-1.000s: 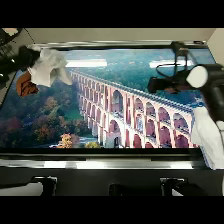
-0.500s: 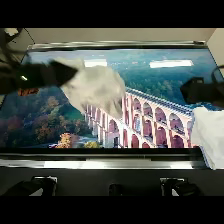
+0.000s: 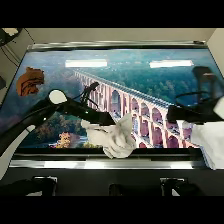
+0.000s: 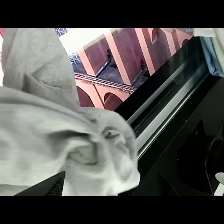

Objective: Fold the shirts.

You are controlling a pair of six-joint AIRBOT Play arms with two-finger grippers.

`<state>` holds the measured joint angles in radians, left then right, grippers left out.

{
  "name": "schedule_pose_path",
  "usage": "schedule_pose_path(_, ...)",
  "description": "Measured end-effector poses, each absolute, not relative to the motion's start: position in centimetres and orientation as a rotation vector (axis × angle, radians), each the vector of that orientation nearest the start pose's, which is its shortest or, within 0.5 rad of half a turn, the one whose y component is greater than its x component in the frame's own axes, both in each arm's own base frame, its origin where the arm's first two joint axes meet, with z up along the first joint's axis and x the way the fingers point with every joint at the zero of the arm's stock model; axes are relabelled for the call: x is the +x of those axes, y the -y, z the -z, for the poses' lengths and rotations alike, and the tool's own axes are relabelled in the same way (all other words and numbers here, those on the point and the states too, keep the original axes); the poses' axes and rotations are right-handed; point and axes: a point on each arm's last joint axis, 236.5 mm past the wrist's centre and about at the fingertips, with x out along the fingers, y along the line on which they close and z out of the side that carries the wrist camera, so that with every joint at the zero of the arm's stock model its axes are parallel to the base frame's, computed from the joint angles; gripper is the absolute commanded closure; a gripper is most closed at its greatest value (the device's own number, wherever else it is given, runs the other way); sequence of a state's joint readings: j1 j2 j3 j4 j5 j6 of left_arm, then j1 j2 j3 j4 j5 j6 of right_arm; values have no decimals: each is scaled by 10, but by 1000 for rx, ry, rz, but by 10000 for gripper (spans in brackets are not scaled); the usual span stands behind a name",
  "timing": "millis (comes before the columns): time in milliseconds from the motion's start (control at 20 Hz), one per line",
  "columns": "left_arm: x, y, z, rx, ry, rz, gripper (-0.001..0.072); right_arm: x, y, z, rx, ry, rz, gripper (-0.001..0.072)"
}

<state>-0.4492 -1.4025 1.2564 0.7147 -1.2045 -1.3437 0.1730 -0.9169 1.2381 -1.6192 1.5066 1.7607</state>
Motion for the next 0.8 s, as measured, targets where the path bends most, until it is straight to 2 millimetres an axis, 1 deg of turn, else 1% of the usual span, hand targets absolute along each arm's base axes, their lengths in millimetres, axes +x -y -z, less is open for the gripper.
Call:
schedule_pose_path(50,304,320,-68,-335,-1339,970,-8,297,-42,-108,21,-1242,-6,34)
schedule_pose_path(100,316,309,-72,-332,-1333,955,-8,301,-48,-85,15,-1305,-26,34)
schedule_pose_path(150,330,291,-77,-327,-1323,930,-6,303,-58,-62,18,-1375,-64,34)
schedule_pose_path(200,340,270,-80,-320,-1325,897,-2,301,-71,-40,32,-1449,-114,34)
schedule_pose_path(250,350,244,-80,-316,-1334,850,38,299,-83,-23,55,-1511,-164,34)
schedule_pose_path(300,359,219,-76,-317,-1339,790,38,296,-97,-8,88,-1568,-215,34)
schedule_pose_path(350,366,192,-68,-323,-1357,724,38,294,-110,3,123,-1605,-259,34)
schedule_pose_path(400,366,169,-56,-337,-1391,664,38,294,-122,11,161,-1634,-301,34)
schedule_pose_path(500,364,142,-28,-385,-1444,580,38,292,-137,22,215,-1670,-351,34)
schedule_pose_path(550,360,133,-10,-417,-1474,541,38,291,-142,26,235,-1681,-364,34)
schedule_pose_path(600,357,130,6,-446,-1497,515,38,289,-145,30,250,-1695,-372,34)
schedule_pose_path(700,348,134,35,-497,-1533,494,38,284,-148,36,269,-1722,-381,33)
schedule_pose_path(800,343,145,58,-522,-1560,488,38,276,-150,42,281,-1750,-386,24)
